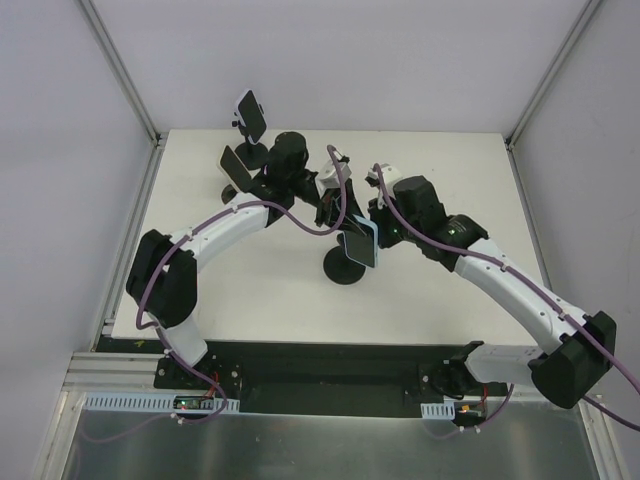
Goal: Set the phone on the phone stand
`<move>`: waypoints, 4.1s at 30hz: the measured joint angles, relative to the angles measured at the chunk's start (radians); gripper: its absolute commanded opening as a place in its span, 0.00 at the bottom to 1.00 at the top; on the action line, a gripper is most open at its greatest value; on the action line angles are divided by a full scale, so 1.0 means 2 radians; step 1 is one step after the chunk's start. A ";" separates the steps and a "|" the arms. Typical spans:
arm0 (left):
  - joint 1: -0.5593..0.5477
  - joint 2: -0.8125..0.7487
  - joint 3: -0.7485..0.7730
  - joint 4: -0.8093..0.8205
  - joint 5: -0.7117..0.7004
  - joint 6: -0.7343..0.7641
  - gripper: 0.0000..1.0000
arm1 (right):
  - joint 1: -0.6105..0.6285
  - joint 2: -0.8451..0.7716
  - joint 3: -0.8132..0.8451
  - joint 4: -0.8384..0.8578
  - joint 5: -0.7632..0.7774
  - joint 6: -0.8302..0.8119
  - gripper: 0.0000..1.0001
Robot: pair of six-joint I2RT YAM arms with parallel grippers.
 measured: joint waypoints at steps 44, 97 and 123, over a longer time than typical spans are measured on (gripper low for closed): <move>-0.123 -0.090 -0.049 -0.168 -0.632 0.029 0.00 | 0.214 -0.042 -0.130 0.119 0.569 0.203 0.00; -0.060 -0.199 -0.094 -0.287 -0.744 0.022 0.00 | 0.070 -0.208 -0.173 0.044 0.070 0.119 0.91; 0.150 -0.251 0.057 -0.624 -0.756 -0.039 0.00 | 0.042 -0.081 -0.155 0.175 -0.088 0.104 0.92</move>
